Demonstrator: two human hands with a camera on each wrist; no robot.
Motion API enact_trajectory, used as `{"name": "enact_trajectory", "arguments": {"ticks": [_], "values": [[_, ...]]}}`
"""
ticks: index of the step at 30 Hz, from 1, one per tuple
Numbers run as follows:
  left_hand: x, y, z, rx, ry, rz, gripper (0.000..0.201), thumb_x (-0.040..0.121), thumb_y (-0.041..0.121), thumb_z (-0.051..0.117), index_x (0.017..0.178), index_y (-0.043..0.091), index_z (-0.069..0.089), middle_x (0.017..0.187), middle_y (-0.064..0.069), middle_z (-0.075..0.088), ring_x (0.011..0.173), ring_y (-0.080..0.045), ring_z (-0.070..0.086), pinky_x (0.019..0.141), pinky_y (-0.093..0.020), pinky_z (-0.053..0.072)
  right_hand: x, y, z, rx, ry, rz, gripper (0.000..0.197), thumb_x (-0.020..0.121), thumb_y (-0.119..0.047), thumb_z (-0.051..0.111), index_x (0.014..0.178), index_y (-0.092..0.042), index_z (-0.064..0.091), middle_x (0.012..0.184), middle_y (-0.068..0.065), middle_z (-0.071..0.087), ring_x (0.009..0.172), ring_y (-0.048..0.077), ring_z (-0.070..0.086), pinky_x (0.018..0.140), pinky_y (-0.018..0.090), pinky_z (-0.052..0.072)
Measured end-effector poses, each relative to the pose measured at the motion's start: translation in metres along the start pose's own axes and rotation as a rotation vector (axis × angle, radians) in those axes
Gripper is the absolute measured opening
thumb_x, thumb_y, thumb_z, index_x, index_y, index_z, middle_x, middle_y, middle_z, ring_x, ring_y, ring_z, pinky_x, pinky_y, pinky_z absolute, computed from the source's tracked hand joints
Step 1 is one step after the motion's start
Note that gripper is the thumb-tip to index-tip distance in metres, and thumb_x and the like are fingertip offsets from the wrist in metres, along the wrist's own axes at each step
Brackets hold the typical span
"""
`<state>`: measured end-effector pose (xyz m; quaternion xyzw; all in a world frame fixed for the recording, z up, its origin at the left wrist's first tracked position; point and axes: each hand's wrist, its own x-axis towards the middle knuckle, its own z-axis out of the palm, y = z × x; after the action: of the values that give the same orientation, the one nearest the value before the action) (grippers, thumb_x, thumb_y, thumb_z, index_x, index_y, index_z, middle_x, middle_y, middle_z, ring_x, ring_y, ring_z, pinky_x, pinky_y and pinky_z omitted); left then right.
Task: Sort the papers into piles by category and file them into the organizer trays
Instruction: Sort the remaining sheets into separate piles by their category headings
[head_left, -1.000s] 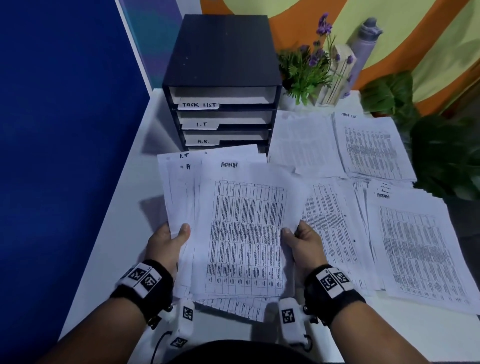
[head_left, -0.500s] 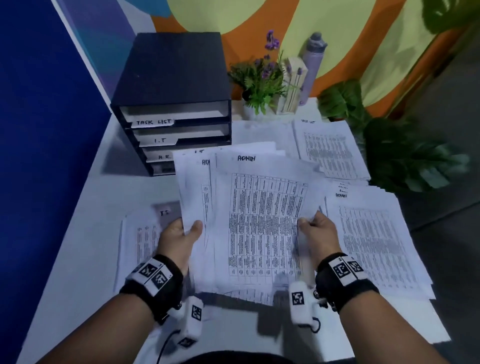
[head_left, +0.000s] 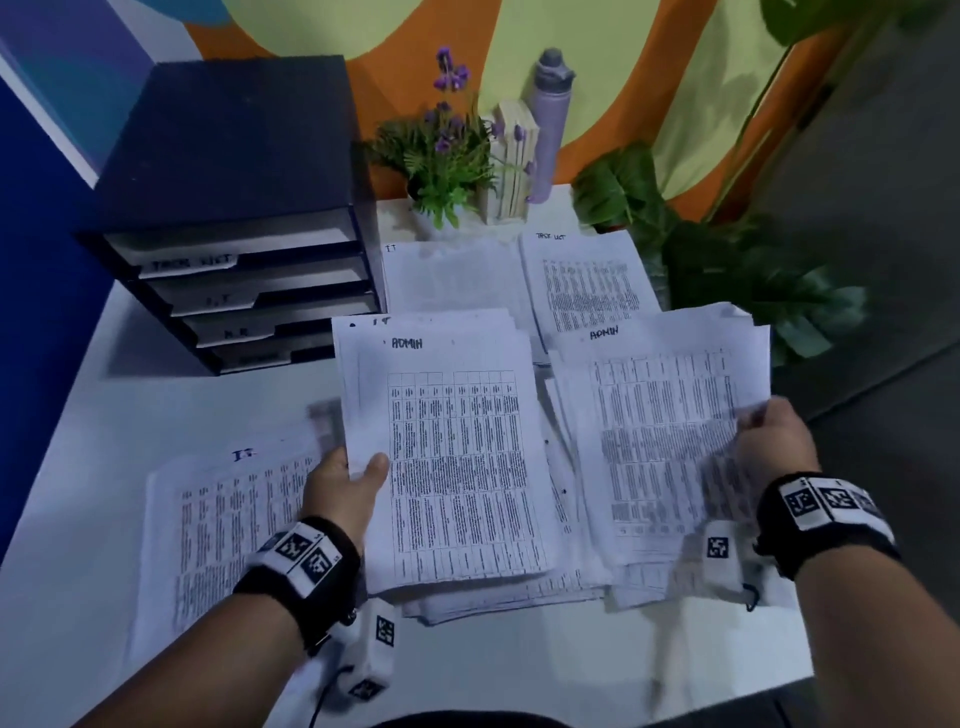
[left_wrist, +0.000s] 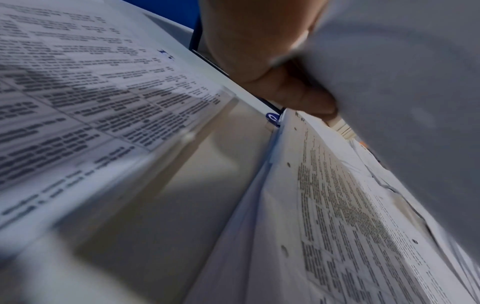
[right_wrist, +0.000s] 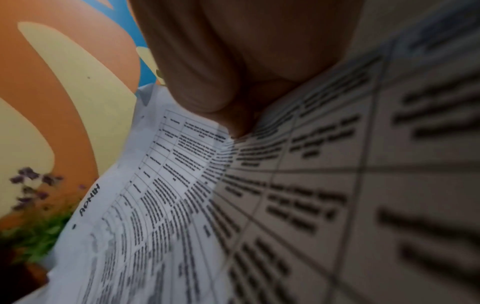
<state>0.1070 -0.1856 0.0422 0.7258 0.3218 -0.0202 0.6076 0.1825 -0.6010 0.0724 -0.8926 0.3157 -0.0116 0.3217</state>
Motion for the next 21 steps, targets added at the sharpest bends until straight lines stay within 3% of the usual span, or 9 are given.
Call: {"name": "enact_trajectory", "arguments": {"ticks": [3, 5, 7, 9, 11, 14, 17, 19, 21], "values": [[0.004, 0.002, 0.010, 0.033, 0.034, 0.004, 0.009, 0.093, 0.024, 0.063, 0.100, 0.019, 0.064, 0.093, 0.007, 0.066, 0.089, -0.019, 0.061, 0.085, -0.030, 0.043, 0.014, 0.003, -0.004, -0.149, -0.006, 0.001, 0.021, 0.080, -0.002, 0.048, 0.101, -0.007, 0.051, 0.098, 0.018, 0.056, 0.091, 0.037, 0.057, 0.077, 0.043, 0.047], [0.007, 0.002, 0.014, 0.063, 0.052, 0.012, 0.010, 0.091, 0.025, 0.065, 0.098, 0.018, 0.064, 0.094, 0.006, 0.067, 0.090, -0.021, 0.064, 0.086, -0.032, 0.046, 0.016, 0.003, 0.004, -0.275, 0.040, -0.026, 0.051, 0.081, -0.012, 0.061, 0.128, -0.011, 0.044, 0.124, 0.022, 0.047, 0.112, 0.042, 0.049, 0.090, 0.054, 0.046], [0.009, 0.003, 0.018, 0.073, 0.062, 0.013, 0.013, 0.089, 0.025, 0.067, 0.100, 0.017, 0.064, 0.096, 0.004, 0.069, 0.091, -0.022, 0.065, 0.088, -0.035, 0.049, 0.008, -0.007, 0.019, -0.300, 0.033, -0.132, 0.064, 0.084, -0.020, 0.065, 0.142, -0.015, 0.036, 0.138, 0.019, 0.037, 0.123, 0.040, 0.040, 0.099, 0.053, 0.038], [0.011, 0.003, 0.021, 0.071, 0.055, 0.012, 0.018, 0.087, 0.024, 0.070, 0.102, 0.017, 0.063, 0.098, 0.002, 0.070, 0.092, -0.023, 0.066, 0.089, -0.035, 0.050, -0.009, -0.023, 0.038, -0.058, -0.136, -0.264, 0.051, 0.089, -0.022, 0.063, 0.137, -0.012, 0.047, 0.133, 0.016, 0.046, 0.120, 0.034, 0.048, 0.101, 0.042, 0.040], [0.011, 0.004, 0.024, 0.064, 0.038, 0.017, 0.023, 0.083, 0.024, 0.074, 0.102, 0.020, 0.062, 0.098, 0.003, 0.070, 0.093, -0.022, 0.066, 0.087, -0.031, 0.048, -0.033, -0.040, 0.058, 0.200, -0.381, -0.253, 0.040, 0.091, -0.028, 0.062, 0.129, -0.015, 0.056, 0.120, 0.007, 0.058, 0.108, 0.024, 0.057, 0.098, 0.038, 0.046], [0.007, 0.008, 0.028, 0.024, 0.028, 0.033, 0.024, 0.082, 0.025, 0.075, 0.095, 0.032, 0.056, 0.095, 0.008, 0.069, 0.090, -0.015, 0.065, 0.086, -0.027, 0.044, -0.062, -0.053, 0.085, 0.387, -0.599, -0.152, 0.025, 0.088, -0.032, 0.066, 0.109, -0.019, 0.060, 0.095, 0.000, 0.065, 0.085, 0.019, 0.061, 0.078, 0.037, 0.052], [0.005, 0.009, 0.032, -0.014, 0.008, 0.032, 0.016, 0.094, 0.033, 0.060, 0.108, 0.026, 0.064, 0.104, 0.009, 0.067, 0.099, -0.015, 0.062, 0.089, -0.028, 0.043, -0.070, -0.054, 0.102, 0.419, -0.560, -0.116, 0.022, 0.078, -0.033, 0.066, 0.088, -0.015, 0.058, 0.077, 0.001, 0.060, 0.073, 0.020, 0.055, 0.067, 0.036, 0.046], [0.008, 0.005, 0.031, -0.001, 0.008, 0.038, 0.013, 0.095, 0.026, 0.058, 0.102, 0.020, 0.066, 0.101, 0.006, 0.069, 0.100, -0.019, 0.064, 0.089, -0.030, 0.045, -0.069, -0.054, 0.104, 0.460, -0.529, -0.073, 0.028, 0.077, -0.028, 0.065, 0.088, -0.004, 0.056, 0.074, 0.007, 0.056, 0.070, 0.020, 0.053, 0.064, 0.036, 0.045], [0.010, 0.001, 0.030, 0.045, 0.003, 0.030, 0.006, 0.090, 0.022, 0.066, 0.094, 0.018, 0.066, 0.095, 0.004, 0.072, 0.094, -0.021, 0.067, 0.087, -0.034, 0.051, -0.068, -0.054, 0.100, 0.491, -0.500, -0.039, 0.017, 0.085, -0.016, 0.063, 0.090, 0.000, 0.057, 0.074, 0.009, 0.058, 0.069, 0.021, 0.054, 0.064, 0.036, 0.048]]}}
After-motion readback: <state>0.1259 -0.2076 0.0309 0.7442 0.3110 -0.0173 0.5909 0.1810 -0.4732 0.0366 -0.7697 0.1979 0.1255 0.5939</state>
